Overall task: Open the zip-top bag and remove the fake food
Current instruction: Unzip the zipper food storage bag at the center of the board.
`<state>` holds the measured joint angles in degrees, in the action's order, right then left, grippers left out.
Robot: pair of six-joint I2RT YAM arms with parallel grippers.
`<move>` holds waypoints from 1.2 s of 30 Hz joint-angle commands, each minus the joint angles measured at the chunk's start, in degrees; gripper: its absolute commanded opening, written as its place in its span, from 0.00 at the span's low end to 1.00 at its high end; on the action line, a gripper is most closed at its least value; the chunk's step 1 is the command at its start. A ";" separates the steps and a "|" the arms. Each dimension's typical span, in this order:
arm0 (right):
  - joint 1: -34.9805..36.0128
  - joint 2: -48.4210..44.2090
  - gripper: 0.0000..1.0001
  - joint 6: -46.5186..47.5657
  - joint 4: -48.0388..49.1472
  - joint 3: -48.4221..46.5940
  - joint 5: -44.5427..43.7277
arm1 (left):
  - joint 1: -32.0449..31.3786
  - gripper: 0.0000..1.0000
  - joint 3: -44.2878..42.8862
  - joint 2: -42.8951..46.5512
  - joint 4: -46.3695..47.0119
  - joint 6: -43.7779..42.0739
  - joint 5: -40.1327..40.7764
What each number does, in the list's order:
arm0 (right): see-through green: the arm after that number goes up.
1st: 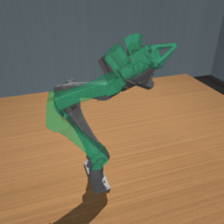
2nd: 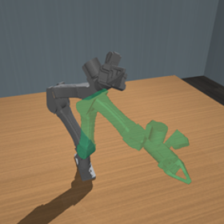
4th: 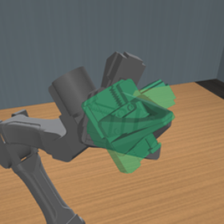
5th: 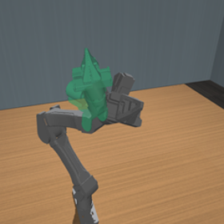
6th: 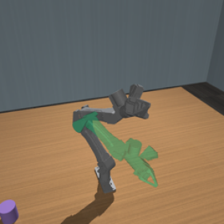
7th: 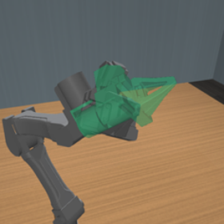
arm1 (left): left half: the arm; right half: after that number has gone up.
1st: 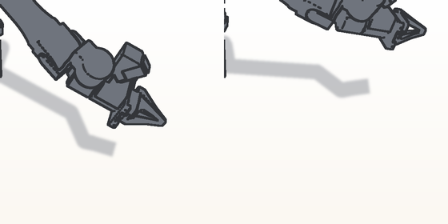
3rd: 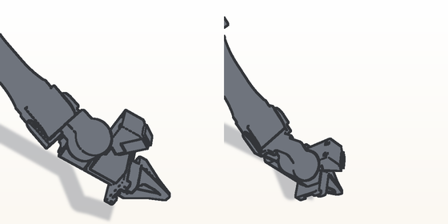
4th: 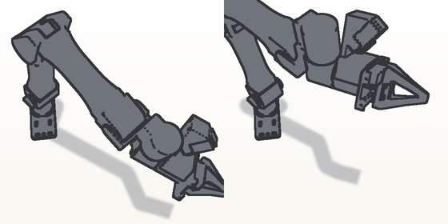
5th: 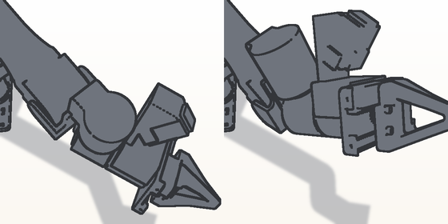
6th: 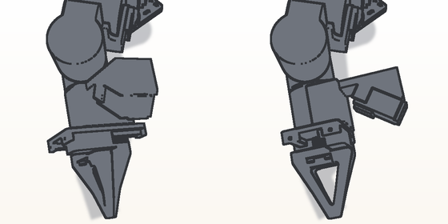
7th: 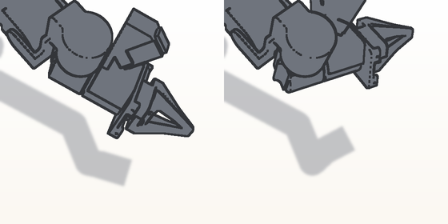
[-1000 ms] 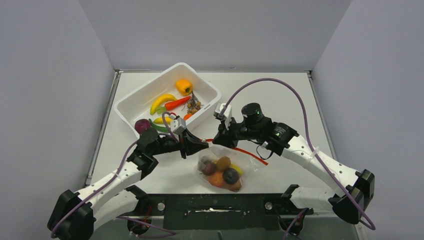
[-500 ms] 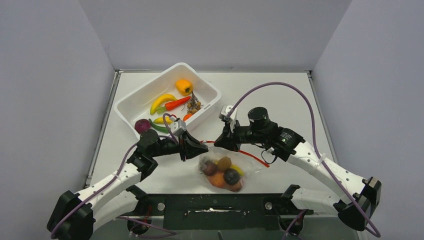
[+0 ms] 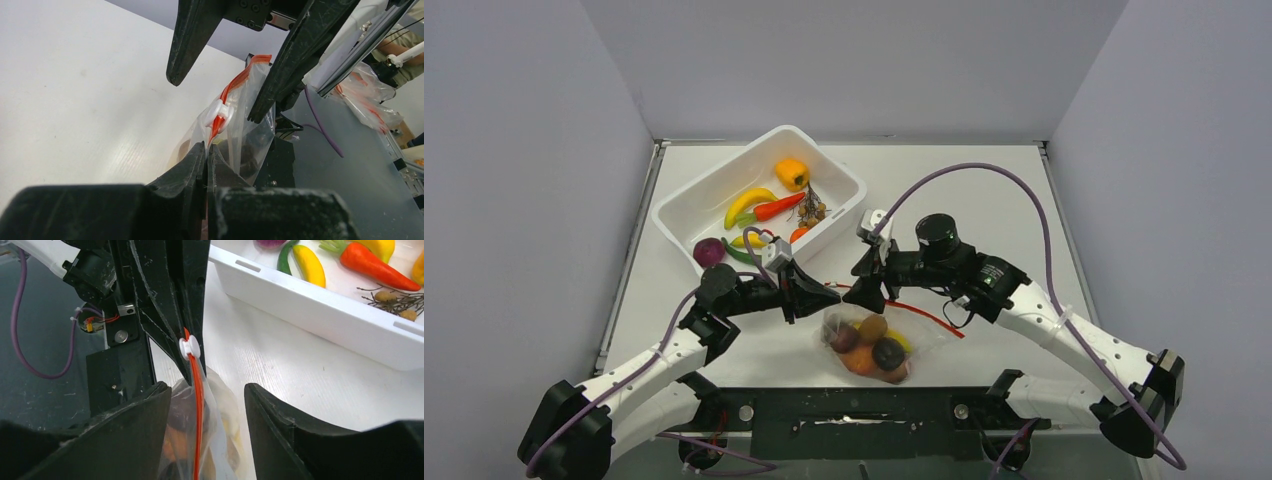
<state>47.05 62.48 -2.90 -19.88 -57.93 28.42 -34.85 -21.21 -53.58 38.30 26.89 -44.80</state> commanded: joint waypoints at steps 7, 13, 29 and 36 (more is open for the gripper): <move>3.19 4.24 0.63 5.35 4.27 -5.51 -1.87 | -0.32 0.00 -1.77 0.69 2.35 0.53 0.47; 3.65 4.28 0.58 5.27 6.26 -5.33 -3.06 | -0.34 0.00 -1.79 0.75 1.96 0.37 0.74; 4.54 4.23 0.14 4.16 9.43 -2.87 -2.43 | -0.39 0.00 -2.34 0.99 -0.52 -0.84 1.44; 4.48 1.90 0.02 3.74 10.61 -0.52 -3.02 | -0.37 0.05 -2.74 -0.05 2.55 -0.55 2.28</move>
<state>51.11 67.02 1.04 -13.10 -59.35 25.93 -34.94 -21.23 -53.52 35.48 26.30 -43.05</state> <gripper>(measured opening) 0.132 0.044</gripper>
